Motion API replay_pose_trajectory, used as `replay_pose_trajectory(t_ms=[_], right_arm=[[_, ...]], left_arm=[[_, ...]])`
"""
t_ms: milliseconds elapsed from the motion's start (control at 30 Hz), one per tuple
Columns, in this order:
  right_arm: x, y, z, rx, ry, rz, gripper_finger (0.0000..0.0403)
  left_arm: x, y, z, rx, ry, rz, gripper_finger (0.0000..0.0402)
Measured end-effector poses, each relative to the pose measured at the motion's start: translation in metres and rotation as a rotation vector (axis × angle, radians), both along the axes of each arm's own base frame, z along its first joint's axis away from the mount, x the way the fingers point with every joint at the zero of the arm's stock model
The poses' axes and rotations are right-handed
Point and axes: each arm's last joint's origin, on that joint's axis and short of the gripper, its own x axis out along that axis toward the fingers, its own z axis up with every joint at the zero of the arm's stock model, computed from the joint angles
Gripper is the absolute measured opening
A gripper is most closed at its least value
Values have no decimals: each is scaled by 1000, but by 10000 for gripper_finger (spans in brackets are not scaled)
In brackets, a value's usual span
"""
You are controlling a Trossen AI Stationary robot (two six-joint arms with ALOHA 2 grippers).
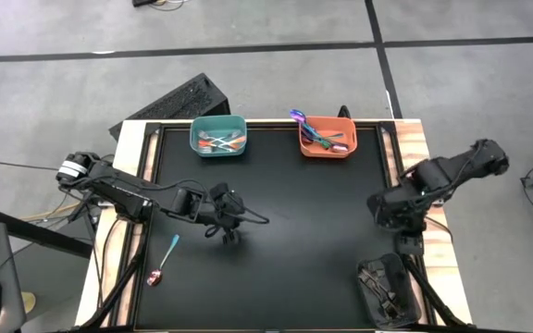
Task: Sort silverware by color (type)
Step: Put the black fork into the black bin, then put the purple spoon into the orange bin
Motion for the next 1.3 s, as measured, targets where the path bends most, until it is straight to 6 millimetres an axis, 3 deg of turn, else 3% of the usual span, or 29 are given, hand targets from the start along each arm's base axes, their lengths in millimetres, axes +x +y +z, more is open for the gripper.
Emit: replay_pose_trajectory(t_ms=[133, 267, 400, 533, 733, 967, 1067, 1300], right_arm=[[9, 19, -11, -22, 36, 108, 6], [22, 42, -35, -19, 57, 239, 7], [31, 61, -61, -18, 110, 340, 19], [41, 72, -77, -38, 159, 372, 52], [59, 76, -85, 5, 68, 353, 121], [66, 51, -73, -111, -53, 212, 188], [69, 37, -62, -173, -163, 115, 194], [88, 11, -37, -212, -518, -89, 187]], left_arm=[[-4, 2, -2, 9, 27, 67, 86], [-13, 7, -7, 62, 87, 213, 86], [-19, 9, -10, 82, 147, 245, 86], [-21, 9, -11, 86, 165, 244, 86], [-22, 10, -11, 85, 151, 300, 87], [-39, 3, -15, 76, 238, 429, 87], [-46, -1, -19, 64, 277, 446, 87], [-65, -6, -48, -219, 469, 542, 87]])
